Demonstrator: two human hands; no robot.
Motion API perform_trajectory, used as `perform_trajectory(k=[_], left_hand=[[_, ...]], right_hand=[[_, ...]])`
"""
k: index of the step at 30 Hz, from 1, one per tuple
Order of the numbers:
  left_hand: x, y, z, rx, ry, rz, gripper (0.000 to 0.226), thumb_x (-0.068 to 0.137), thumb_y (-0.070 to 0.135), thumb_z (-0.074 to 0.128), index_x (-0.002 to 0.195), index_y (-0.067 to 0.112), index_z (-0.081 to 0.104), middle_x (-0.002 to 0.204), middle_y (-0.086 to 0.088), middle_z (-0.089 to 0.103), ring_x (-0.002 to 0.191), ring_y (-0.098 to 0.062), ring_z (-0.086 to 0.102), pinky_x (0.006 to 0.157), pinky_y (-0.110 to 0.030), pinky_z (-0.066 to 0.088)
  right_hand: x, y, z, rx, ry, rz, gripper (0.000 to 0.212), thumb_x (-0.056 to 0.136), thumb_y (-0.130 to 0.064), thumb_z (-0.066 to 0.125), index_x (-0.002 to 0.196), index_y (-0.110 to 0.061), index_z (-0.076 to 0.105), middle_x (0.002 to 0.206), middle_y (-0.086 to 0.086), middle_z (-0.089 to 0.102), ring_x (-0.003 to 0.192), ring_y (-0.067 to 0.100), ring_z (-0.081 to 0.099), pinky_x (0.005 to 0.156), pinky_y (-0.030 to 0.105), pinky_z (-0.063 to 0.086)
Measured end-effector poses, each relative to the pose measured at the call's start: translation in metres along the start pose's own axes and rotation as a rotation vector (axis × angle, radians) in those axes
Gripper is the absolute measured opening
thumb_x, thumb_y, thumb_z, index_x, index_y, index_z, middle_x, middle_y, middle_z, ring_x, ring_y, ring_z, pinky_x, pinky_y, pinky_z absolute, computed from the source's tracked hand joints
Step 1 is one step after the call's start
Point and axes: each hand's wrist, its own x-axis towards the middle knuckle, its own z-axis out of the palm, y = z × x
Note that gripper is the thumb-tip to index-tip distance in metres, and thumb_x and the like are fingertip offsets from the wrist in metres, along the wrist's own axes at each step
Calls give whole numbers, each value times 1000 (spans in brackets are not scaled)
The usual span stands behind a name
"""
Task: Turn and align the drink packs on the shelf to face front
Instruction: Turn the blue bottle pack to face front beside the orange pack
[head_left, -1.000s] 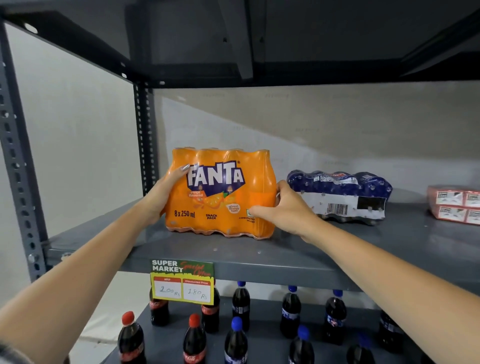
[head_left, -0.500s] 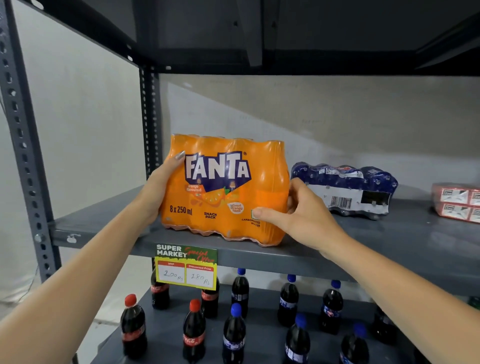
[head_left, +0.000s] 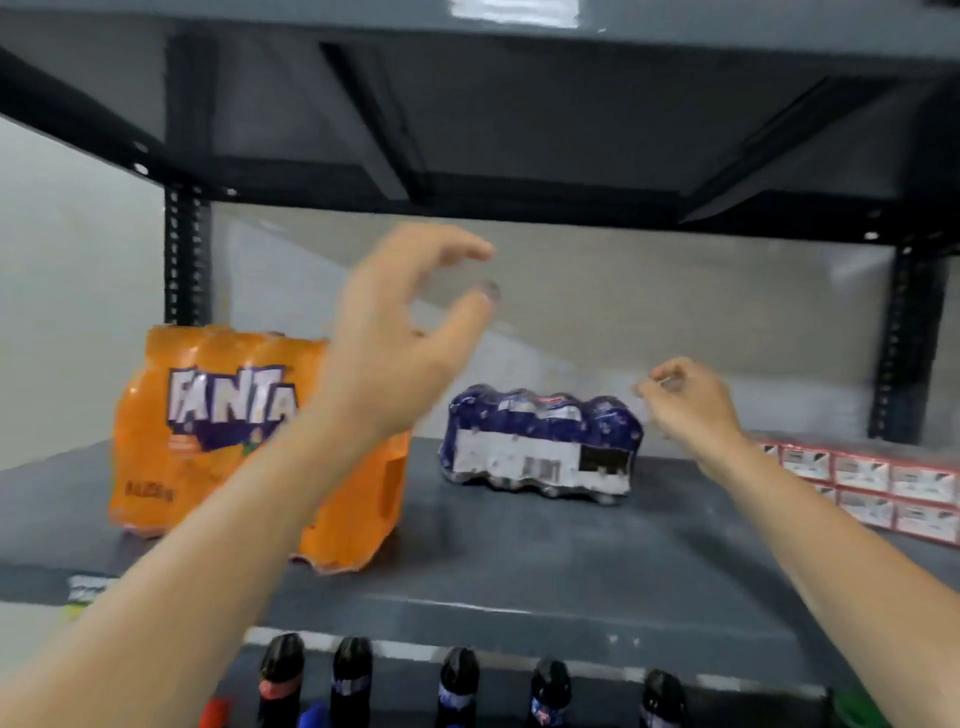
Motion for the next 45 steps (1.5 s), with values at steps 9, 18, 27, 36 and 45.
perform_trajectory(k=[9,18,27,36,45], left_hand=[[16,-95,125,434,-446,-1029,85,91,53,53,150,-1,26,144,-24,50,129,-40,51,100,-38,43],[-6,-99,133,309,-152,-1051,32,76,44,68,78,12,67,85,-11,72,90,-33,70,66,-28,46],[-19,-59,113,228,-250,-962,74,78,33,79,143,16,48,120,-12,70,106,-30,67,81,-35,51],[-56,-25,81,317,-433,-821,58,70,29,86,121,13,63,119,-5,72,94,-18,65,69,-19,50],[-71,50,149,-168,-97,-1022,93,93,47,54,157,22,-8,162,5,-30,150,-14,-26,123,-48,-2]], right_hand=[[30,31,21,200,-480,379,87,62,-59,71,130,-8,53,105,15,72,72,22,68,46,18,47],[45,40,8,293,-433,286,87,76,-26,78,146,-21,28,126,13,58,91,22,65,84,39,56],[39,35,-35,105,-658,166,47,69,-7,82,113,-7,64,102,12,75,79,20,71,66,29,58],[-8,45,-56,-133,-650,-144,95,57,-17,94,133,-27,37,118,-11,60,107,11,60,91,28,48],[28,39,-51,534,-612,298,62,90,-70,38,120,-22,62,112,1,65,98,15,61,76,35,50]])
